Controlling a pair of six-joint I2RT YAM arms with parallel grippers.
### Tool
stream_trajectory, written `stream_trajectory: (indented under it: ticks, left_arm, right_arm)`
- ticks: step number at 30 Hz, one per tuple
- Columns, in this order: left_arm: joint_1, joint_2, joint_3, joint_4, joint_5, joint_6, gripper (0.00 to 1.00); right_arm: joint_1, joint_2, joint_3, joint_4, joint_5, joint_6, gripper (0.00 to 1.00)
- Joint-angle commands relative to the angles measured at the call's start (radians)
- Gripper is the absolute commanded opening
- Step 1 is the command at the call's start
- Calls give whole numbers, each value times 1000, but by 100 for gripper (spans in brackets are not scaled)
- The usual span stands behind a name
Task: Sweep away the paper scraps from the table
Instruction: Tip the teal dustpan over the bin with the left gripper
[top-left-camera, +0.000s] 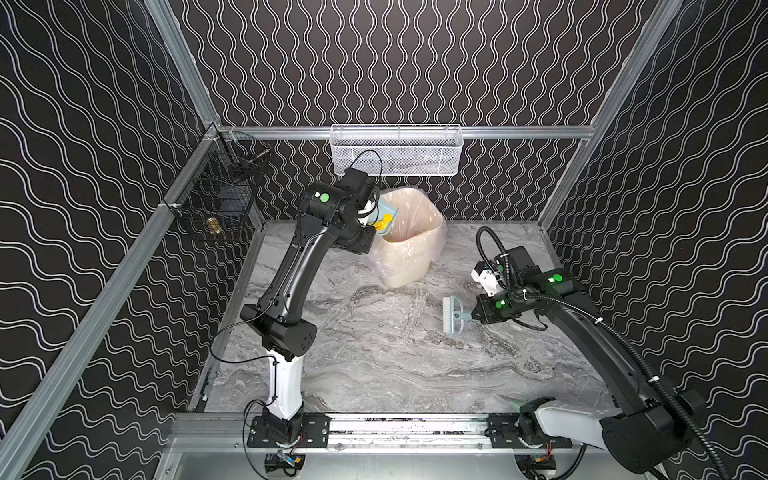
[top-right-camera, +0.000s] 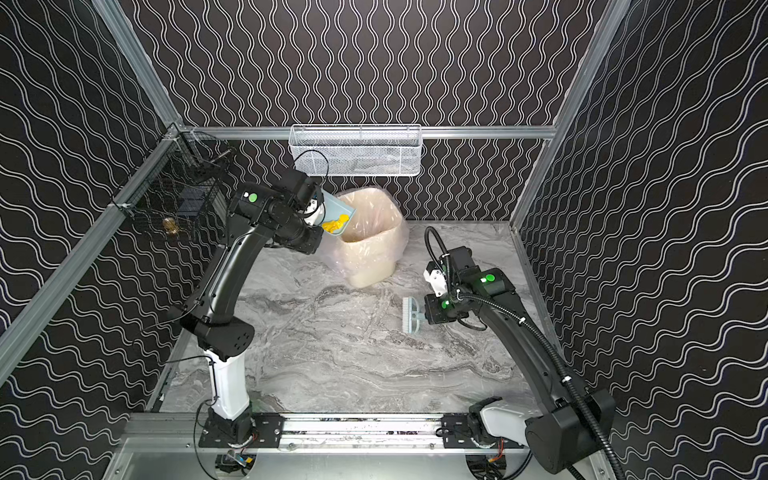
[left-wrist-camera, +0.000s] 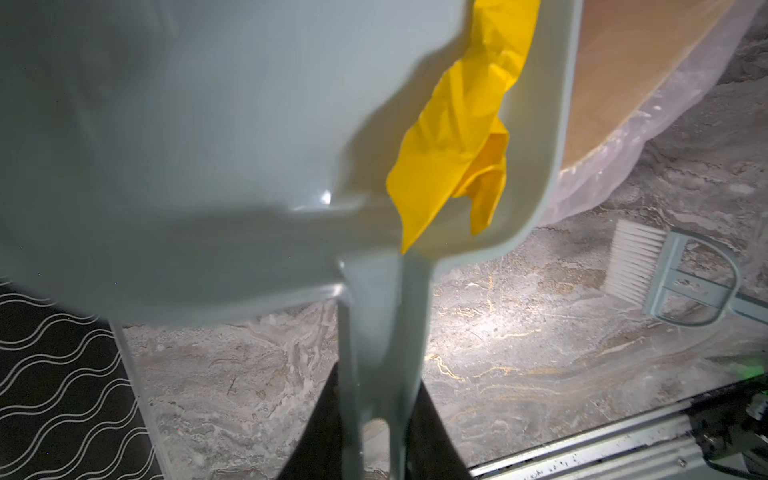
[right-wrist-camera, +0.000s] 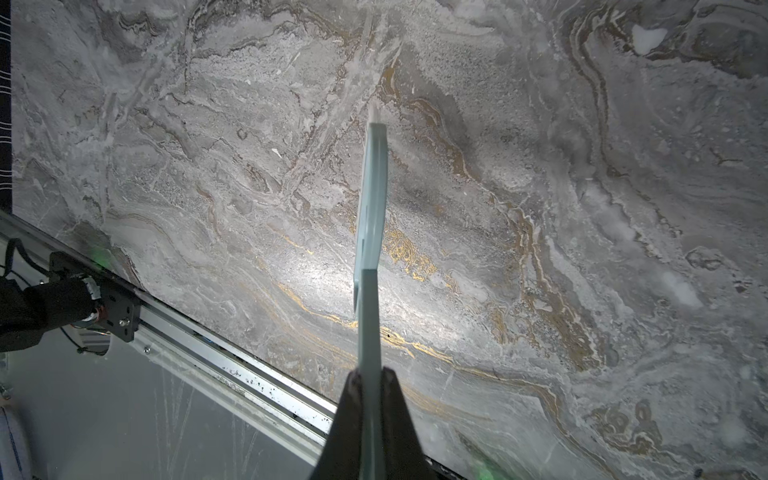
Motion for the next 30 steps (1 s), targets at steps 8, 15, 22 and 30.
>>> stream_trajectory:
  ticks: [8,15,22,30]
  left_arm:
    - [-58,53,53,-77,-190,46,0]
    - [-82,87,90,-76,-293,134,0]
    - [-114,93,88,-61,-411,197,0]
    - [-175,82,28,-74,-608,246,0]
  right_arm:
    - [0,-10,-25,29,-44,12,0]
    - [0,-10,-30,30,-53,12,0]
    - [0,-8,-33,32,-63,12,0]
    - [0,-3,-30,35,-76,2,0]
